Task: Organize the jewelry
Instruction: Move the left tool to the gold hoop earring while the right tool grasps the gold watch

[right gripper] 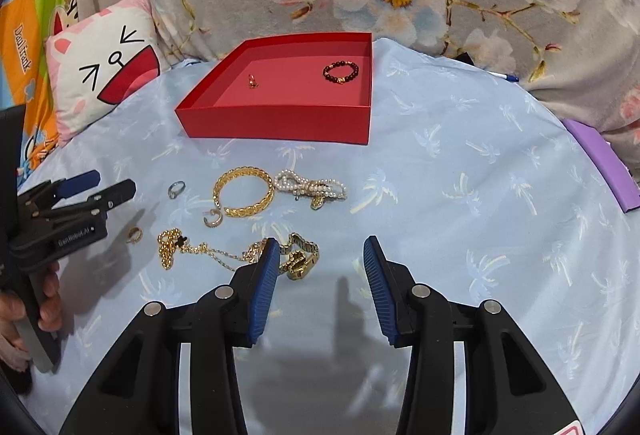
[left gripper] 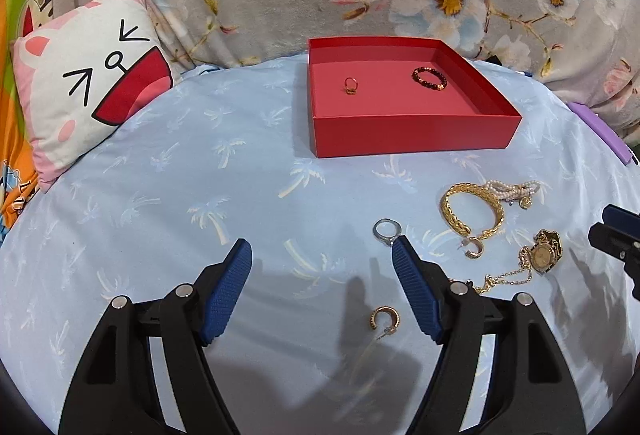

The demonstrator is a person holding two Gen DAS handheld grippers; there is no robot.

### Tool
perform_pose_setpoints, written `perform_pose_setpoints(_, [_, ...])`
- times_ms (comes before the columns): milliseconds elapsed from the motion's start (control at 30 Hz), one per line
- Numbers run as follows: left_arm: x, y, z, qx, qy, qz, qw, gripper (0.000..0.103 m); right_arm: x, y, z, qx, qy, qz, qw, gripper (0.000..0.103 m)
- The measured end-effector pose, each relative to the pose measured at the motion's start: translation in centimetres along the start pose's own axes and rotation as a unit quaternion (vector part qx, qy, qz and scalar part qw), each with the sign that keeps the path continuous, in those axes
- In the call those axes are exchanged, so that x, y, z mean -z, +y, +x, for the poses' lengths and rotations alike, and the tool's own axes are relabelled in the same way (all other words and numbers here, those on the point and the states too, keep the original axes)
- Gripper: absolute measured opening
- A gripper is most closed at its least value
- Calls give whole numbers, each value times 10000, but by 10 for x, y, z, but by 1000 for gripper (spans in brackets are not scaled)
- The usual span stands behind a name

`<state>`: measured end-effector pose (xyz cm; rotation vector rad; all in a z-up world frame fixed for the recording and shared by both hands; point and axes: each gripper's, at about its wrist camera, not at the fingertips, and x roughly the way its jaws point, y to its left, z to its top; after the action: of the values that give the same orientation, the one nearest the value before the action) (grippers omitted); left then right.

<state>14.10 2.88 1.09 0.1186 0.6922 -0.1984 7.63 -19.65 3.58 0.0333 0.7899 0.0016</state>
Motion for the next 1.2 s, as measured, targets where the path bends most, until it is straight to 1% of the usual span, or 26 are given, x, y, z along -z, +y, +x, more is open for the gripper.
perform_pose_setpoints(100, [4,-4,-5,50,-63,87,9999,70,4,3,1,14,0,-22,10000,43])
perform_pose_setpoints(200, [8,-5,-7,192,14,79,9998,70,11,8,5,89,55,-124,9999,43])
perform_pose_setpoints(300, [12,-5,-9,313,78,60,9995,70,16,11,11,57,127,-209,9997,43])
perform_pose_setpoints(400, [14,-4,-10,354,90,15,9993,71,18,11,17,-117,215,-166,9996,43])
perform_pose_setpoints(600, [15,-3,-5,427,239,-64,9988,74,18,19,24,-369,346,-126,9986,43])
perform_pose_setpoints(733, [16,-4,-5,493,267,-40,9984,74,20,27,30,-443,479,-205,9977,35])
perform_pose_setpoints(833, [17,-5,-4,536,318,-18,9981,74,20,29,34,-442,504,-219,9975,34])
perform_pose_setpoints(967, [17,-6,-2,576,372,-6,9976,74,14,26,41,-559,558,-59,9969,28])
perform_pose_setpoints(1100, [17,-7,0,597,430,-11,9973,74,8,22,49,-622,566,96,9964,26])
perform_pose_setpoints(1200, [17,-7,0,601,427,-10,9973,74,4,19,53,-674,578,173,9959,17])
